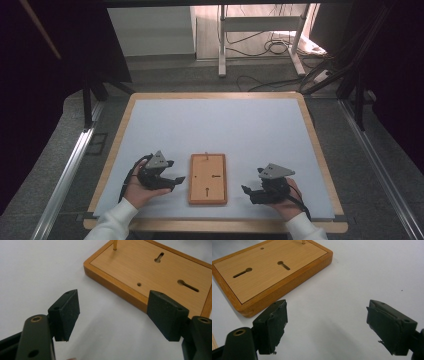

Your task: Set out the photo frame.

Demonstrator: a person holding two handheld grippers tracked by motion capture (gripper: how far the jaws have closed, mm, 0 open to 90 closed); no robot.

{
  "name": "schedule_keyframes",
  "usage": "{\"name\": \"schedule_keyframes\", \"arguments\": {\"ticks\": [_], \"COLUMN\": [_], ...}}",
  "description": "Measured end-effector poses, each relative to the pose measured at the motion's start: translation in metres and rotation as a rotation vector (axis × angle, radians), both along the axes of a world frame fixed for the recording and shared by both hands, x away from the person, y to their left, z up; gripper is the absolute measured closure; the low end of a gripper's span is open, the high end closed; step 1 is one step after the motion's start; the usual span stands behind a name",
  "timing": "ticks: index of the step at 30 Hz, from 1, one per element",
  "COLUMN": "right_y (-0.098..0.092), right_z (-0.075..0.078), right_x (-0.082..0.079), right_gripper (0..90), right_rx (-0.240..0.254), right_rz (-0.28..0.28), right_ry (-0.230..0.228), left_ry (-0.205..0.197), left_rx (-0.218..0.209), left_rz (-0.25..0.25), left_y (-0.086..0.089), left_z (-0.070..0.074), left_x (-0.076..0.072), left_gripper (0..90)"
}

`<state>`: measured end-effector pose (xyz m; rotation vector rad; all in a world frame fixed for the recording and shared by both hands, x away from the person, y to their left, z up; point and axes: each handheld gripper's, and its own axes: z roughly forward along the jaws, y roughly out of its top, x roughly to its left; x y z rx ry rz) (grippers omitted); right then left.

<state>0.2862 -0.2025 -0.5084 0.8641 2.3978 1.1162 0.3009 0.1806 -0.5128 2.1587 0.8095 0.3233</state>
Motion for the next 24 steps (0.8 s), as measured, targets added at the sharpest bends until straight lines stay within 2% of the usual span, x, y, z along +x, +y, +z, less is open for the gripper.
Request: {"name": "schedule_keyframes", "arguments": {"ticks": [4, 8, 10, 16, 24], "right_y": [-0.001, 0.0, 0.0, 0.0, 0.0], "right_z": [-0.001, -0.001, -0.001, 0.0, -0.002], "right_x": [0.0, 0.0, -0.001, -0.001, -0.002], "right_gripper": [17.3, 17.3, 16.8, 16.4, 15.7], "right_rx": [-0.003, -0.01, -0.008, -0.009, -0.016], "right_rz": [0.0, 0.005, 0.009, 0.009, 0.004], "right_ry": [0.0, -0.001, -0.005, -0.011, -0.01], "left_ry": [0.011, -0.015, -0.009, -0.023, -0.003], "left_rx": [-0.015, -0.032, -0.047, -0.047, -0.042], "left_rz": [-0.017, -0.024, -0.04, -0.069, -0.086], "left_y": [-0.011, -0.023, -0.03, -0.047, -0.061], "left_z": [0.005, 0.008, 0.009, 0.012, 0.007], "left_x": [0.011, 0.018, 0.022, 0.033, 0.052], "left_gripper": [24.8, 25.0, 25.2, 26.7, 29.9]}}
